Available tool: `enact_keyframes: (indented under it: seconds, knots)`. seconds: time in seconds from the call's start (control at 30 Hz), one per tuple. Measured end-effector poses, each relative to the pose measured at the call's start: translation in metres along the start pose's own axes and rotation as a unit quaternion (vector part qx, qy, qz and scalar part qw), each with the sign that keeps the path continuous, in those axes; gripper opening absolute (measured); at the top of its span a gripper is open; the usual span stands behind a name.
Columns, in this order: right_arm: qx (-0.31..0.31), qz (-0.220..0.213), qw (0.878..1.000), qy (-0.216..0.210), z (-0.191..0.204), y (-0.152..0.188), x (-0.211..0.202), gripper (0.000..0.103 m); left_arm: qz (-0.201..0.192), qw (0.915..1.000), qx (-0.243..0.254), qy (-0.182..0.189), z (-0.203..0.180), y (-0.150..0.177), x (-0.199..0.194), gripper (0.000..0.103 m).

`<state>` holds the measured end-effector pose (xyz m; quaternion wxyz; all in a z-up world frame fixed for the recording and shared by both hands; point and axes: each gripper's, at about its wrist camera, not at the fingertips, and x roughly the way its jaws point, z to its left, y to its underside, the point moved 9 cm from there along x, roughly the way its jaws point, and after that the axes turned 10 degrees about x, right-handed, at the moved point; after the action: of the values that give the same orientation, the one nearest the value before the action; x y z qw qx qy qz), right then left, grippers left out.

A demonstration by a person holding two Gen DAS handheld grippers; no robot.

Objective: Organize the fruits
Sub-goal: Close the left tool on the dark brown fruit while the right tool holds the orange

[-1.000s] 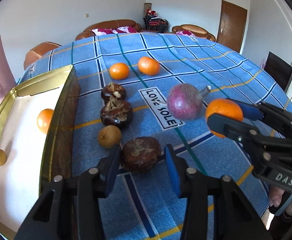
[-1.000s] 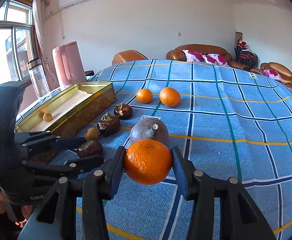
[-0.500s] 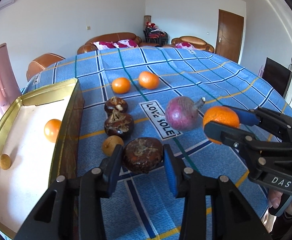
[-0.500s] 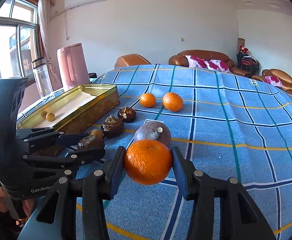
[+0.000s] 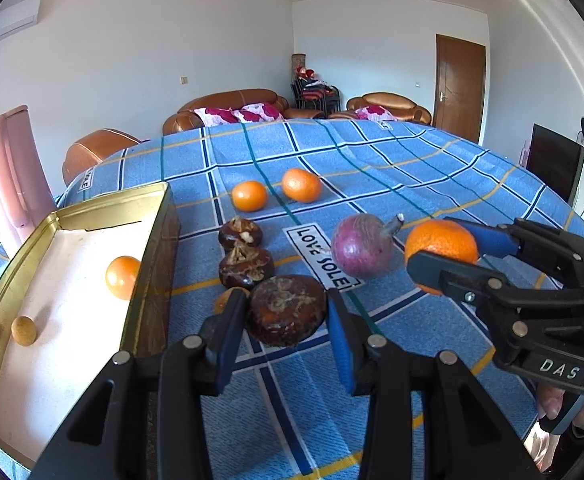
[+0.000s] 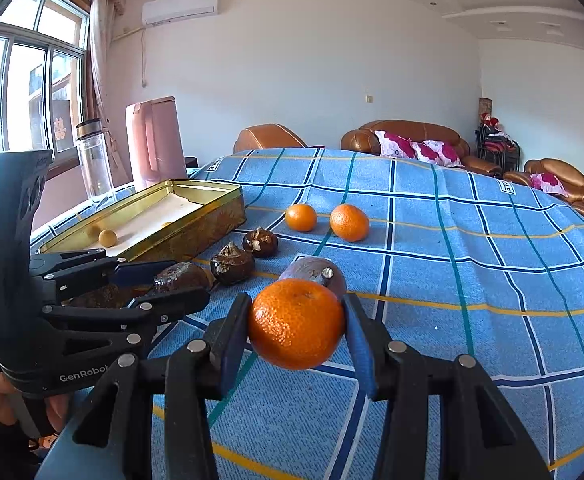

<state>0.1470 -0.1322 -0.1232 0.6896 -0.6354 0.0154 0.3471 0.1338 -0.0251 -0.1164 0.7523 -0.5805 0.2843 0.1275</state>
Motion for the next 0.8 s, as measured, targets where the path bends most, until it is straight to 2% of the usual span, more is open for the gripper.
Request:
enact_keyframes:
  seconds: [0.8]
  knots:
    - [-0.026, -0.043, 0.999, -0.004, 0.007, -0.003, -0.015, 0.048, -0.049, 0.9984, -0.004, -0.030, 0.005, -0.005, -0.018, 0.042]
